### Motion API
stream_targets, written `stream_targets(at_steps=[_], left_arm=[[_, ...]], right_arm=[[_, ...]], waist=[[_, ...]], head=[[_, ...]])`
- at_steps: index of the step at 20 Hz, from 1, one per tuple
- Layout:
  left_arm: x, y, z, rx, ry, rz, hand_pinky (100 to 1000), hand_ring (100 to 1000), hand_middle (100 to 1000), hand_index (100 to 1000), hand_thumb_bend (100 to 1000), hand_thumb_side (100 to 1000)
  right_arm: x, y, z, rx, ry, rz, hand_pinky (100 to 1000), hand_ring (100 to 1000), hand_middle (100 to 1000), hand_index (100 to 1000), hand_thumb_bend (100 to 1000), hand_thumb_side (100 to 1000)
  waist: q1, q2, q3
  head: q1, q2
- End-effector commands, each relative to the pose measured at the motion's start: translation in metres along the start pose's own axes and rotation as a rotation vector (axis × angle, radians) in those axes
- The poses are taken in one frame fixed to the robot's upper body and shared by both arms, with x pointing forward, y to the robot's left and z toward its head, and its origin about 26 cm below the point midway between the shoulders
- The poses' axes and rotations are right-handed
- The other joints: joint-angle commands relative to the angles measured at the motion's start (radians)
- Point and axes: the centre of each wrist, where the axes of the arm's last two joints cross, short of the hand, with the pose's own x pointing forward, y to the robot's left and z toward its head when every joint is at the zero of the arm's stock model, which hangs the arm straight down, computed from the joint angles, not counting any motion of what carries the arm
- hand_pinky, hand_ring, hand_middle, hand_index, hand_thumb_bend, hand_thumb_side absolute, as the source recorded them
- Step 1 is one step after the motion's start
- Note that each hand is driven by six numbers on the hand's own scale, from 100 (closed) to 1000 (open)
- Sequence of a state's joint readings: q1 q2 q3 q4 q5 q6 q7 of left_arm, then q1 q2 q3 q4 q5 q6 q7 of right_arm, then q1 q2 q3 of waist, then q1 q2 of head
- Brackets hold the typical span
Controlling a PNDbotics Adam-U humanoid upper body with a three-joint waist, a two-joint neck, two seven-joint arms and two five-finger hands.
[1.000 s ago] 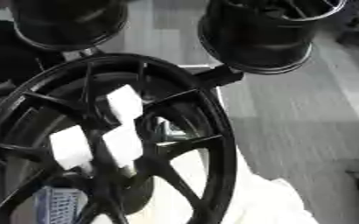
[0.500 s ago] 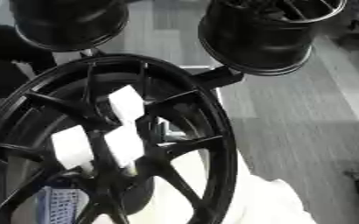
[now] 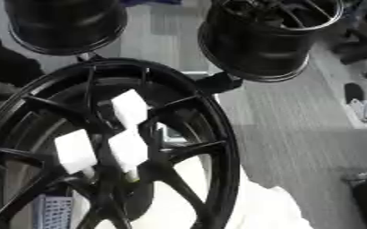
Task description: Pull the pin out of the wheel hub.
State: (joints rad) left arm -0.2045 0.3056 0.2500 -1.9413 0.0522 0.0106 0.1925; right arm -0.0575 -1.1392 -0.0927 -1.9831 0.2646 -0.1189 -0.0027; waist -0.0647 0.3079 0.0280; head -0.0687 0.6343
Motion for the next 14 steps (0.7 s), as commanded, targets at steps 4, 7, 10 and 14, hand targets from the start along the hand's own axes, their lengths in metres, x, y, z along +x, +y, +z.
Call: stream_targets(at_steps=[4,7,10,14], left_arm=[[0.01,0.001,-0.006,-0.028,-0.044,-0.016,791,716,607,797,100,644],[0.011,-0.001,-0.007,-0.039,-0.046,-0.012,791,716,607,797,100,644],[0.011,-0.002,-0.008,-0.047,-0.048,-0.01,791,716,606,797,100,646],[0.011,-0.003,-0.008,-0.057,-0.049,-0.007,791,717,606,797,100,647]], right_arm=[[0.017,-0.03,-0.023,0.186,-0.154,0.203,909,829,727,777,140,100],[0.024,-0.034,-0.031,0.241,-0.196,0.223,908,829,728,776,137,106],[0.031,-0.036,-0.038,0.273,-0.226,0.217,906,828,726,776,128,123],[0.04,-0.039,-0.049,0.299,-0.261,0.206,904,826,726,776,119,132]], waist=[[-0.005,-0.018,0.021],[-0.011,-0.016,0.037],[-0.017,-0.015,0.051],[-0.025,-0.014,0.065]], head=[[-0.031,-0.018],[-0.05,-0.019],[-0.07,-0.02],[-0.092,-0.021]])
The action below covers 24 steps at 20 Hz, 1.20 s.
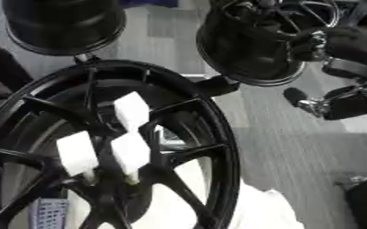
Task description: Pull the pin out of the wheel hub.
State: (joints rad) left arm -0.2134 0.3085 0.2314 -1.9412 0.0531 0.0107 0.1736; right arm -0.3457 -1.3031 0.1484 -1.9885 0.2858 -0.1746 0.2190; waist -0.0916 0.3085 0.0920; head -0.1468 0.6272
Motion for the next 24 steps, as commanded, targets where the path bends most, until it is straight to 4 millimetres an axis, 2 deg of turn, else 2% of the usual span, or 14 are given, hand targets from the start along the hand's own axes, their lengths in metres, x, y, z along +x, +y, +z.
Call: stream_targets(at_steps=[1,3,5,10,14,15,19,24], left_arm=[[0.01,0.003,-0.007,-0.022,-0.042,-0.016,791,717,606,797,100,647],[0.01,0.002,-0.007,-0.025,-0.044,-0.016,791,718,606,797,100,647],[0.01,0.002,-0.007,-0.028,-0.044,-0.015,791,718,606,797,100,648],[0.01,0.001,-0.008,-0.034,-0.044,-0.011,791,719,607,797,100,649],[0.01,0.001,-0.008,-0.036,-0.042,-0.009,791,719,606,797,100,649],[0.01,0.001,-0.008,-0.036,-0.042,-0.008,791,720,606,797,100,650],[0.01,-0.001,-0.01,-0.041,-0.043,-0.001,791,721,606,797,100,651],[0.009,-0.002,-0.01,-0.035,-0.037,0.007,791,723,607,797,100,653]], right_arm=[[0.005,-0.013,-0.005,0.025,-0.031,0.015,903,825,725,776,115,132],[0.008,-0.018,-0.01,0.024,-0.045,0.006,900,822,723,776,100,157],[0.01,-0.024,-0.014,0.016,-0.059,-0.008,898,819,721,776,100,123],[0.015,-0.035,-0.029,0.008,-0.084,-0.055,890,821,729,785,100,155],[0.015,-0.039,-0.042,0.03,-0.095,-0.086,889,824,733,789,100,174],[0.015,-0.04,-0.043,0.033,-0.101,-0.09,885,826,738,796,100,206],[0.021,-0.04,-0.064,0.057,-0.147,-0.132,882,832,745,809,100,231],[0.025,-0.043,-0.085,0.082,-0.196,-0.157,881,838,754,818,100,229]], waist=[[0.0,-0.015,0.004],[-0.003,-0.015,0.01],[-0.005,-0.015,0.015],[-0.011,-0.018,0.026],[-0.013,-0.022,0.029],[-0.013,-0.021,0.031],[-0.016,-0.022,0.042],[-0.015,-0.023,0.051]], head=[[-0.017,-0.014],[-0.023,-0.015],[-0.03,-0.017],[-0.048,-0.024],[-0.059,-0.025],[-0.063,-0.024],[-0.083,-0.023],[-0.098,-0.023]])
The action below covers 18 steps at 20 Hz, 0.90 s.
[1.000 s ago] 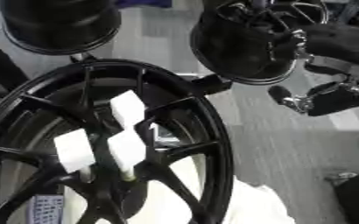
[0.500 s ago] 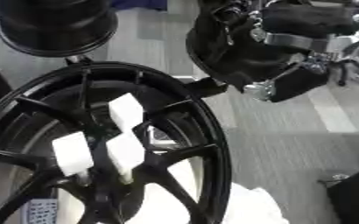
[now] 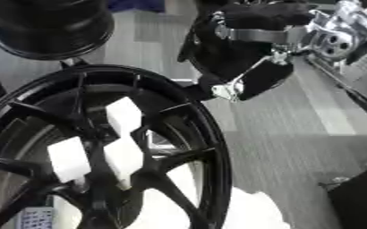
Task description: Pull the pin out of the wheel hub.
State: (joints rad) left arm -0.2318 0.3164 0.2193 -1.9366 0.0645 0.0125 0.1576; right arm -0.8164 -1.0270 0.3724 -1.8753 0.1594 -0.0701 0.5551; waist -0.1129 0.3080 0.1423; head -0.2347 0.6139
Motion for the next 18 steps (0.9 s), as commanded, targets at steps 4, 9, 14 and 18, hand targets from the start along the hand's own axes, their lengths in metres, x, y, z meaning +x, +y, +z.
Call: stream_targets(at_steps=[4,9,14,18], left_arm=[[0.005,0.001,-0.005,-0.004,-0.02,0.001,791,723,606,797,100,654],[0.003,0.001,-0.004,-0.001,-0.012,0.007,791,722,606,797,100,659],[0.0,0.001,-0.002,0.003,0.002,0.007,791,721,606,797,100,660],[-0.002,0.002,-0.001,0.004,0.01,0.008,791,720,606,797,100,660]], right_arm=[[-0.005,-0.003,-0.024,0.033,-0.021,-0.027,880,839,756,817,100,246],[-0.01,0.004,-0.041,0.075,-0.025,-0.033,881,847,765,820,100,267],[-0.007,0.002,-0.054,0.085,-0.036,-0.03,884,853,773,824,100,255],[-0.003,0.002,-0.065,0.088,-0.034,-0.023,890,860,780,825,100,237]], waist=[[0.01,-0.027,0.009],[0.01,-0.028,0.015],[0.014,-0.032,0.01],[0.021,-0.039,-0.002]], head=[[-0.031,-0.016],[-0.037,-0.019],[-0.029,-0.02],[-0.021,-0.024]])
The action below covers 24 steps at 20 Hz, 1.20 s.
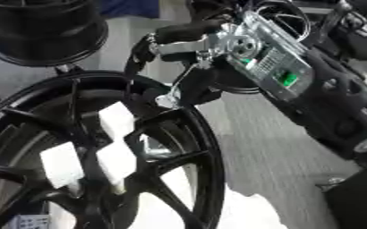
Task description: Pull the pin out of the wheel hub.
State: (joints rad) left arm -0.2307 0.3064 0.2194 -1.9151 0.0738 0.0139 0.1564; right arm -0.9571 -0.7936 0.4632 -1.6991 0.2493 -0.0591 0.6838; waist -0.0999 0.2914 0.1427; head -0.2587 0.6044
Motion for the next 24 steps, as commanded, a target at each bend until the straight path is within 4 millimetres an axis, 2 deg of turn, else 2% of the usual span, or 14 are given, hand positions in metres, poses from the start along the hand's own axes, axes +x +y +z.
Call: stream_targets(at_steps=[1,9,16,24], left_arm=[[0.004,0.003,-0.002,0.001,-0.015,-0.007,791,720,606,797,100,661],[-0.001,0.004,0.002,0.006,0.006,-0.008,791,721,606,797,100,662],[-0.005,0.005,0.004,0.009,0.02,-0.007,791,722,606,798,100,663],[-0.011,0.008,0.008,0.025,0.047,-0.011,791,722,606,797,100,665]], right_arm=[[0.001,-0.009,-0.002,-0.015,0.026,0.028,890,859,780,825,100,225],[-0.008,0.001,-0.019,-0.022,0.092,-0.002,892,862,783,825,100,237],[-0.008,0.009,-0.029,0.013,0.108,0.001,896,869,793,827,119,255],[0.004,0.01,-0.039,-0.01,0.097,-0.03,895,868,795,829,100,216]], waist=[[0.01,-0.025,-0.007],[0.023,-0.037,-0.034],[0.03,-0.05,-0.043],[0.035,-0.072,-0.072]], head=[[0.005,-0.016],[0.004,-0.021],[0.003,-0.011],[0.028,-0.043]])
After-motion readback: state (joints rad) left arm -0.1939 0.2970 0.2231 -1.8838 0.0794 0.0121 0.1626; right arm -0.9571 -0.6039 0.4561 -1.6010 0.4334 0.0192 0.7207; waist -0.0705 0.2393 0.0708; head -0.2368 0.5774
